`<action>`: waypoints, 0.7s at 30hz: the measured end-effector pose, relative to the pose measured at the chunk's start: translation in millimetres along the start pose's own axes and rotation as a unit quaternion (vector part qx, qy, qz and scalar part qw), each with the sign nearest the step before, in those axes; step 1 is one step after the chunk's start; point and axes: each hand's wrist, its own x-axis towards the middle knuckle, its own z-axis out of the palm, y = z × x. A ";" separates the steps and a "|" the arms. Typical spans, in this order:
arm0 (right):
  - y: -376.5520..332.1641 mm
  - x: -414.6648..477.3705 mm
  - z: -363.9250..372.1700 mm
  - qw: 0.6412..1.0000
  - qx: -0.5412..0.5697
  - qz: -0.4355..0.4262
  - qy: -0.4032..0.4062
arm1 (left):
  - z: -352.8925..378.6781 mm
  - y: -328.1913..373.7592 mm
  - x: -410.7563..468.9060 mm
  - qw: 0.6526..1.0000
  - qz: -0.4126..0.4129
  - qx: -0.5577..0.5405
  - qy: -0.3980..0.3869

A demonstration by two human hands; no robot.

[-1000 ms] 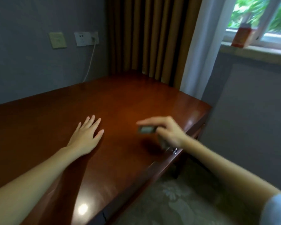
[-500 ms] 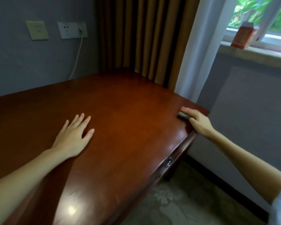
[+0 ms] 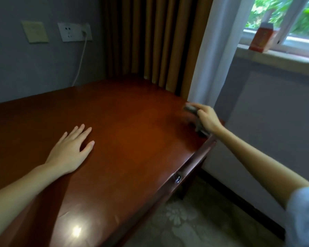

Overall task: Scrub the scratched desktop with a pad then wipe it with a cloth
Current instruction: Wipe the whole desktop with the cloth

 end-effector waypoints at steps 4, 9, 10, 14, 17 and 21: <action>48.4 58.5 -17.6 0.978 -0.112 0.169 0.054 | 0.1 -0.8 0.0 1.000 -0.002 -0.008 0.006; 3.2 39.0 49.1 0.975 -0.191 -0.038 -0.106 | -0.3 -0.7 -0.4 1.000 -0.001 -0.015 0.003; -11.1 22.0 61.2 0.966 -0.190 -0.101 -0.145 | -0.8 -0.1 -1.0 1.000 0.000 -0.016 0.002; -67.0 -83.5 90.9 0.911 -0.049 -0.268 -0.310 | -1.2 1.2 -2.8 1.000 0.000 -0.015 -0.008; -100.3 -168.1 104.4 0.827 0.044 -0.347 -0.441 | -1.9 1.5 -5.1 1.000 -0.003 -0.007 -0.017; -116.5 -164.5 81.9 0.816 0.134 -0.365 -0.428 | -3.2 2.1 -6.1 1.000 -0.003 -0.003 -0.022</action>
